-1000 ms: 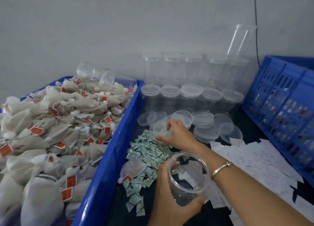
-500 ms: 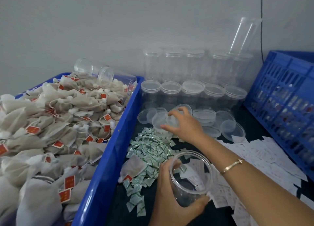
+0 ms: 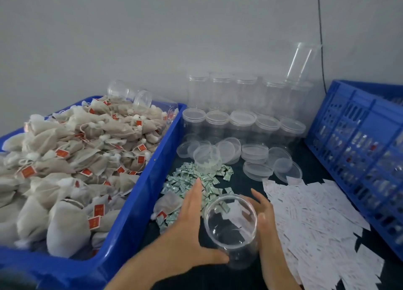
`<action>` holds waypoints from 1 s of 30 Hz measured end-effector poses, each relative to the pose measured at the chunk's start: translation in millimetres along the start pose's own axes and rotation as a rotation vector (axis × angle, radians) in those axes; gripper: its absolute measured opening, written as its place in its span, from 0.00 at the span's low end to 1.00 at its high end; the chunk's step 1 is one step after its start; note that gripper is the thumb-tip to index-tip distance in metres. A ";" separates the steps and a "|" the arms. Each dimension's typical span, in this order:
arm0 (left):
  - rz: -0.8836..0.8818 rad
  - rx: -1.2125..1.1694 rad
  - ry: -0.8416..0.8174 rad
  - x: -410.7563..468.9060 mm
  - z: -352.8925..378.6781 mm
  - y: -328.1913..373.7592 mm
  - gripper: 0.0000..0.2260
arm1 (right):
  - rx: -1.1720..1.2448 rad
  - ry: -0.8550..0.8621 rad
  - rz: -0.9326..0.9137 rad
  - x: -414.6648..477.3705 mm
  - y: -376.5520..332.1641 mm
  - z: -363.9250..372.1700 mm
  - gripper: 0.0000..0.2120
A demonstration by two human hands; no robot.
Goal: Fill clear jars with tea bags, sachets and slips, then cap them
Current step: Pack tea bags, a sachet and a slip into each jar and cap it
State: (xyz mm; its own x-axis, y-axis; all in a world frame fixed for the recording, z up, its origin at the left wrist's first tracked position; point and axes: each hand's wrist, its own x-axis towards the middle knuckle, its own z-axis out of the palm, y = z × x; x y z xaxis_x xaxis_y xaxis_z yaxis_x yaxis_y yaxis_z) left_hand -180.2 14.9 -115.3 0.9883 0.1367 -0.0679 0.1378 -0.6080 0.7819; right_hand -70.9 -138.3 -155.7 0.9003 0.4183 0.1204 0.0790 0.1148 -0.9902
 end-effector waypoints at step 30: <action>-0.095 0.322 0.707 40.1 -145.9 -24.2 0.10 | -0.329 -0.265 -0.179 -29.0 30.7 18.1 0.52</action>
State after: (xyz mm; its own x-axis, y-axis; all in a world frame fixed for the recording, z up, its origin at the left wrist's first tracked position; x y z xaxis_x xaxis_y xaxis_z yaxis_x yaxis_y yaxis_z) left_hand -153.5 149.2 -46.5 0.7100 0.5993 0.3698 0.3384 -0.7509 0.5672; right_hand -102.4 -130.6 -188.3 0.7228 0.6389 0.2633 0.3938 -0.0677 -0.9167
